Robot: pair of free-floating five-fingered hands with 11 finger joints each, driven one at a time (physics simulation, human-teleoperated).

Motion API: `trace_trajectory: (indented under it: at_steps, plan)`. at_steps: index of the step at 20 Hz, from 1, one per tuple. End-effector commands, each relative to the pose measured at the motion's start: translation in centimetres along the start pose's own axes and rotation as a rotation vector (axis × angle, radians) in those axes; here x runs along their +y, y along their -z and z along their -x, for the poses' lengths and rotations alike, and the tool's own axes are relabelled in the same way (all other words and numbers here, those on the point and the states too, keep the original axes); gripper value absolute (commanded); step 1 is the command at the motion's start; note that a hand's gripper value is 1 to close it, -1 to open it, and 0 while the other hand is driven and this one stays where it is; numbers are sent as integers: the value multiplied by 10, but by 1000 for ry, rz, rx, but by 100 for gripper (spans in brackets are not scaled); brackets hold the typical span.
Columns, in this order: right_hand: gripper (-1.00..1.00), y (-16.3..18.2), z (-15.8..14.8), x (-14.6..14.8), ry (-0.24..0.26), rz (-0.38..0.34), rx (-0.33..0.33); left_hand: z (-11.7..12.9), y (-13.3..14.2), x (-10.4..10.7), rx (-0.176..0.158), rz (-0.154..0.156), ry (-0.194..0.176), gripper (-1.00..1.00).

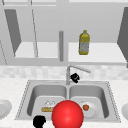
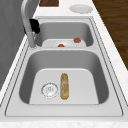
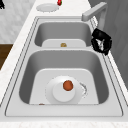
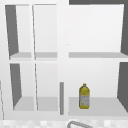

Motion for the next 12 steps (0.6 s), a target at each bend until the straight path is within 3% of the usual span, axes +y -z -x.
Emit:
trace_trajectory:
  at_steps: [1,3,4,7,9,10,11,12]
  plan:
    - [100,10,-9,19,56,-71,36,0,0,0,0,0,0,0]
    - [100,13,-1,34,-24,-50,-3,0,0,0,0,0,0,0]
    - [100,12,-1,38,-27,-33,-14,0,0,0,0,0,0,0]
    - [100,13,-1,46,-71,26,37,0,0,0,0,0,0,0]
    - [100,14,0,45,-217,77,57,0,0,0,0,0,0,0]
    - [100,13,-3,42,-256,109,75,0,0,0,0,0,0,0]
    - [100,13,-3,36,-141,157,122,0,0,0,0,0,0,0]
    - [100,12,-4,38,-135,182,137,0,0,0,0,0,0,0]
